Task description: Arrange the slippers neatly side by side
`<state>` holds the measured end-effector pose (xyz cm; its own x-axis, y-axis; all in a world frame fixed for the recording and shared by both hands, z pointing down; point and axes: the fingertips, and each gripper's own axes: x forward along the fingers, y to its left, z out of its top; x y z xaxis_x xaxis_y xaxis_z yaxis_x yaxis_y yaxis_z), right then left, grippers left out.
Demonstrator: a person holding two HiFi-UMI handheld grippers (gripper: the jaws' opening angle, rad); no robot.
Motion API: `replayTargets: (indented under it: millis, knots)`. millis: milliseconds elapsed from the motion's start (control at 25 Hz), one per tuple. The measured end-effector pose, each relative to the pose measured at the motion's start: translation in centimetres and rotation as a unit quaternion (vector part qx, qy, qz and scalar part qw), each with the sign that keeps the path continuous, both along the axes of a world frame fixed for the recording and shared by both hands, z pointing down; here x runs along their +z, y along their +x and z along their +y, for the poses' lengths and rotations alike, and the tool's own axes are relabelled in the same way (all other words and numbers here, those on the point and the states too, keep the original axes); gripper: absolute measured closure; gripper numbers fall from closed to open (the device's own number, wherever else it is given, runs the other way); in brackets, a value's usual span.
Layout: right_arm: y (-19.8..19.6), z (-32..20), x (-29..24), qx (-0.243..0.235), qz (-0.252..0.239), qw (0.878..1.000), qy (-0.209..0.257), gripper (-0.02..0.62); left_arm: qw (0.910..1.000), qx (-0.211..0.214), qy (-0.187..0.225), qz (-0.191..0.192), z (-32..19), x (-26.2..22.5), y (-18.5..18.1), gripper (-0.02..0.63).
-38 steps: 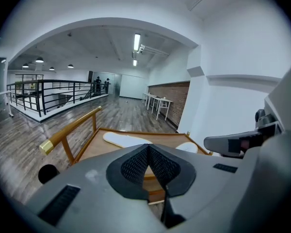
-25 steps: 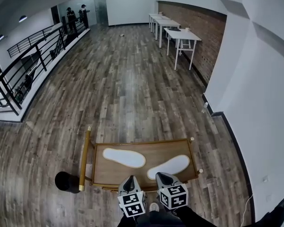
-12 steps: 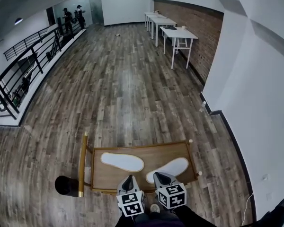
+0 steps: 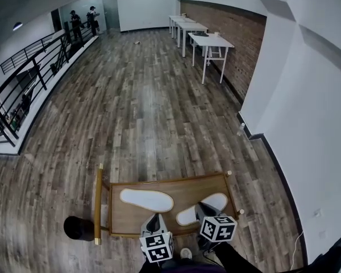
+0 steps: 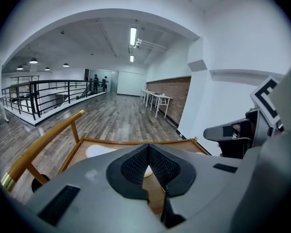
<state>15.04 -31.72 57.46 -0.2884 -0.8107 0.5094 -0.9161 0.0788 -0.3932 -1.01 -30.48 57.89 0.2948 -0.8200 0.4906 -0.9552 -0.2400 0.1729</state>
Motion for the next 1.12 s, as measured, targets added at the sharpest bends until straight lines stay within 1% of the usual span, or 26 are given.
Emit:
replayTargets:
  millis: [120, 160, 200, 280, 320, 400, 480, 520, 600, 720, 800, 960, 1120]
  knots:
    - [4.9, -0.8, 2.0, 0.065, -0.011, 0.997, -0.047, 0.594, 1.0, -0.002, -0.004, 0.003, -0.6, 0.4, -0.3, 0.606]
    - [6.5, -1.0, 2.8, 0.086, -0.017, 0.994, -0.068, 0.58, 1.0, -0.003, -0.005, 0.004, -0.8, 0.5, -0.4, 0.606]
    - [8.0, -1.1, 3.6, 0.104, -0.025, 0.99, -0.09, 0.537, 1.0, -0.004, -0.005, 0.004, -1.0, 0.7, -0.4, 0.606]
    - [10.1, -1.2, 5.7, 0.128, -0.046, 0.981, -0.141, 0.518, 1.0, -0.005, -0.006, 0.004, -1.3, 0.9, -0.6, 0.606]
    - [10.7, -1.1, 6.9, 0.135, -0.058, 0.975, -0.168, 0.494, 0.9999, -0.006, -0.007, 0.005, -1.5, 1.0, -0.7, 0.606]
    - [11.4, -0.9, 9.1, 0.151, -0.096, 0.958, -0.222, 0.469, 0.9999, -0.007, -0.007, 0.004, -1.7, 1.0, -0.9, 0.606]
    - [11.8, -0.5, 11.2, 0.179, -0.15, 0.935, -0.268, 0.442, 0.9999, -0.009, -0.01, 0.003, -1.8, 1.1, -1.2, 0.606]
    - [11.9, -0.2, 12.1, 0.194, -0.172, 0.922, -0.289, 0.442, 0.9999, -0.011, -0.011, 0.003, -1.9, 1.2, -1.4, 0.606]
    - [12.1, 0.4, 13.5, 0.219, -0.199, 0.899, -0.321, 0.442, 0.9998, -0.016, -0.013, 0.001, -2.1, 1.3, -1.8, 0.606]
    - [11.8, 0.7, 14.7, 0.246, -0.235, 0.874, -0.347, 0.442, 0.9996, -0.026, -0.015, 0.0, -2.4, 1.4, -2.6, 0.606]
    - [11.3, 0.7, 15.2, 0.256, -0.25, 0.861, -0.361, 0.442, 0.9994, -0.031, -0.015, -0.002, -2.5, 1.5, -3.1, 0.606]
    - [10.9, 0.6, 16.2, 0.262, -0.239, 0.853, -0.384, 0.442, 0.9993, -0.034, -0.015, -0.006, -2.9, 1.5, -3.5, 0.606]
    - [10.3, 0.5, 17.3, 0.276, -0.253, 0.836, -0.401, 0.442, 0.9992, -0.036, -0.013, -0.01, -3.2, 1.4, -3.9, 0.606]
